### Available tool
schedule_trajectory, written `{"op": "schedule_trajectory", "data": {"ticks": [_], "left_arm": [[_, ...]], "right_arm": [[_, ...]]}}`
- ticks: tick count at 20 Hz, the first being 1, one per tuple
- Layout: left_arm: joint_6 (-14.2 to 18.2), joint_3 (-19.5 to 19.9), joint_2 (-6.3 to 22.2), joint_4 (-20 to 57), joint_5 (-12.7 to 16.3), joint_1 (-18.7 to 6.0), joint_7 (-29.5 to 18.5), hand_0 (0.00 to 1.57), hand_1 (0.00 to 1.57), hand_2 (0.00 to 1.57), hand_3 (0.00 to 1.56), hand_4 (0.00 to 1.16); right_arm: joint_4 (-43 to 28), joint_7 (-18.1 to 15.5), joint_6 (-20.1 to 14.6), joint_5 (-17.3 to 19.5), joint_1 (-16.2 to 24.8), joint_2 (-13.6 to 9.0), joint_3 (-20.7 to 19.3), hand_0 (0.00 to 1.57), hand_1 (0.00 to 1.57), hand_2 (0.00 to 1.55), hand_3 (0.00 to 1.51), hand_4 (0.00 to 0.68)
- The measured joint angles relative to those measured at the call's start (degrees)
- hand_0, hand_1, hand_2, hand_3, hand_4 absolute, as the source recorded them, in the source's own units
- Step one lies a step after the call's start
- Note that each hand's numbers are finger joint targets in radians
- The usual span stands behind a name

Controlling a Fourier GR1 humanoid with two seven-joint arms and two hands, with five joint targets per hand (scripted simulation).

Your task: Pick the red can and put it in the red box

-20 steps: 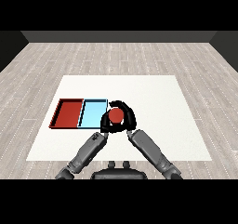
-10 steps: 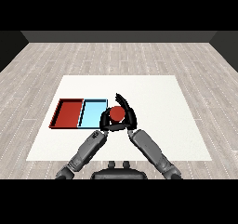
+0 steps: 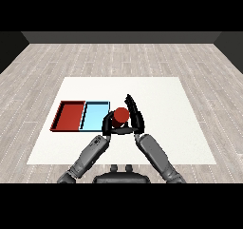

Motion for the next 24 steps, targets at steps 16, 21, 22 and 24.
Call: {"op": "schedule_trajectory", "data": {"ticks": [16, 21, 22, 24], "left_arm": [[-4.1, 12.7, 10.0, -6.1, -3.2, 0.3, 7.2, 1.57, 1.57, 1.57, 1.49, 1.12], [-4.8, 17.0, 16.7, -6.5, -4.5, 0.2, 11.2, 1.57, 1.57, 1.57, 1.49, 1.12], [-5.2, 17.6, 18.1, -6.2, -4.9, 0.7, 11.6, 1.57, 1.57, 1.57, 1.49, 1.14], [-5.3, 18.6, 20.6, -3.0, -6.4, 0.0, 12.6, 1.57, 1.57, 1.54, 1.47, 1.12]], "right_arm": [[-18.7, -0.3, 11.2, -6.9, 17.1, -10.2, -12.7, 0.0, 0.0, 0.0, 0.0, 0.0], [-18.9, -1.7, 13.3, -8.2, 22.7, -11.9, -15.7, 0.0, 0.0, 0.0, 0.0, 0.0], [-18.2, -2.7, 14.0, -8.5, 23.8, -12.0, -16.2, 0.0, 0.0, 0.0, 0.0, 0.0], [-18.0, -2.9, 15.0, -9.5, 25.2, -12.5, -17.3, 0.0, 0.0, 0.0, 0.0, 0.0]]}}
